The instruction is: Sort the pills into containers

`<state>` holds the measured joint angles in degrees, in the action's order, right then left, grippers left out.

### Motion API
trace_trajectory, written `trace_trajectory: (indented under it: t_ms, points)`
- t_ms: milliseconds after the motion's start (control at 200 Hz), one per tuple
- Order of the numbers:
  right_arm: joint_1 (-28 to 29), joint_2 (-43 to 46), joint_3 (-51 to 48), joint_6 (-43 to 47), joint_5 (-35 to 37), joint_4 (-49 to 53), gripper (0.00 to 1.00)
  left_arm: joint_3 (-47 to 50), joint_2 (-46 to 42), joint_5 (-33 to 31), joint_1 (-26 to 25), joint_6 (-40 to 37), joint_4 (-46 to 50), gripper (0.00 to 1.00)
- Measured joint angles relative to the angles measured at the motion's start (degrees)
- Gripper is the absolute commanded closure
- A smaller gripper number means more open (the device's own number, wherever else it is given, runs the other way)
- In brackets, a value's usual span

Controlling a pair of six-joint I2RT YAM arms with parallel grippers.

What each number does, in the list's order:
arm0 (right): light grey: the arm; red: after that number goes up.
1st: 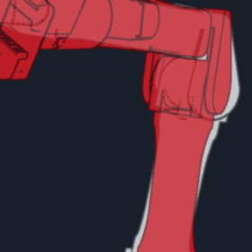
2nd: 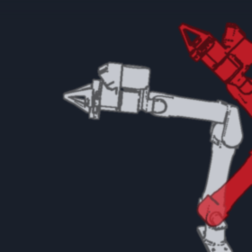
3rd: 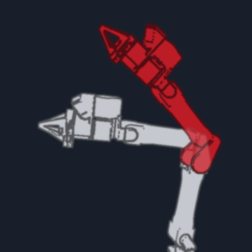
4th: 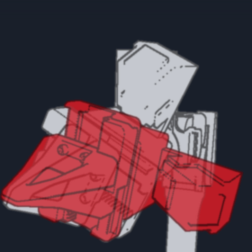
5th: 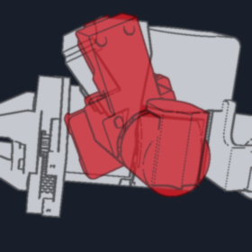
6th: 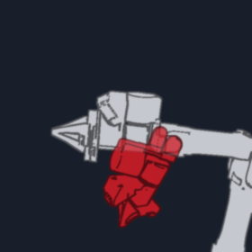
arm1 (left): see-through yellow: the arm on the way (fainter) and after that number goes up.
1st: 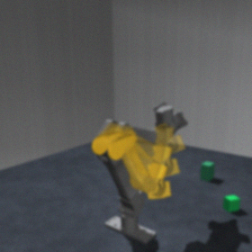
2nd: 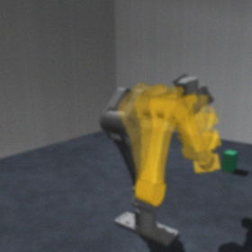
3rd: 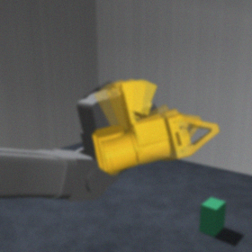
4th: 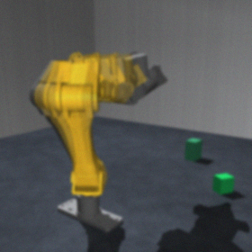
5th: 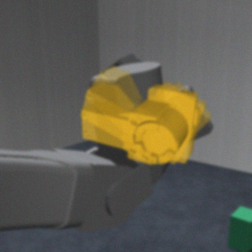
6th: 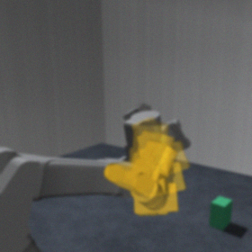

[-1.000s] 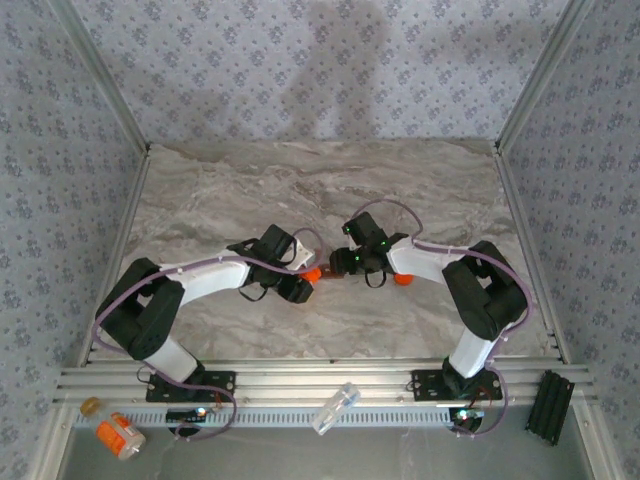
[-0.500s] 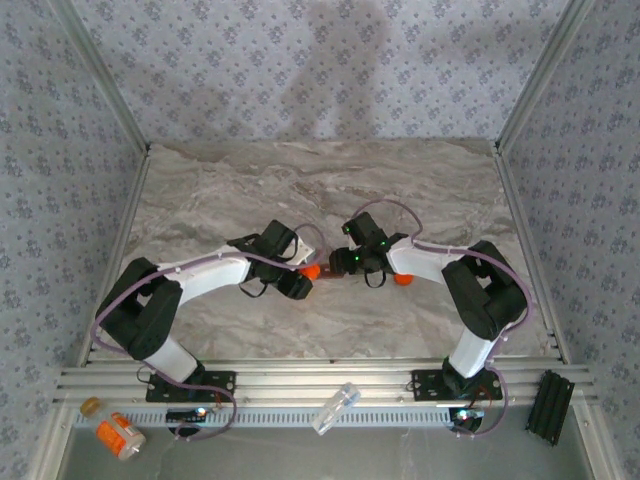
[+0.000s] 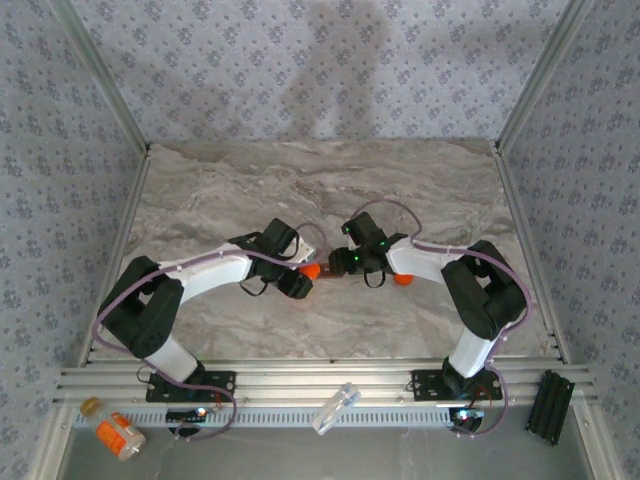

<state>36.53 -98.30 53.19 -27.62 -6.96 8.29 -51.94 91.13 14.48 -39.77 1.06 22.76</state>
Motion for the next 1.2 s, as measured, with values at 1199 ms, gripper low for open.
trace_trajectory:
  t_ms: [1199]
  points:
    - [0.11,-0.13,-0.02,-0.02,-0.02,-0.42,0.45,-5.97,3.61,-3.74,-0.90,-3.58,7.13,1.00]
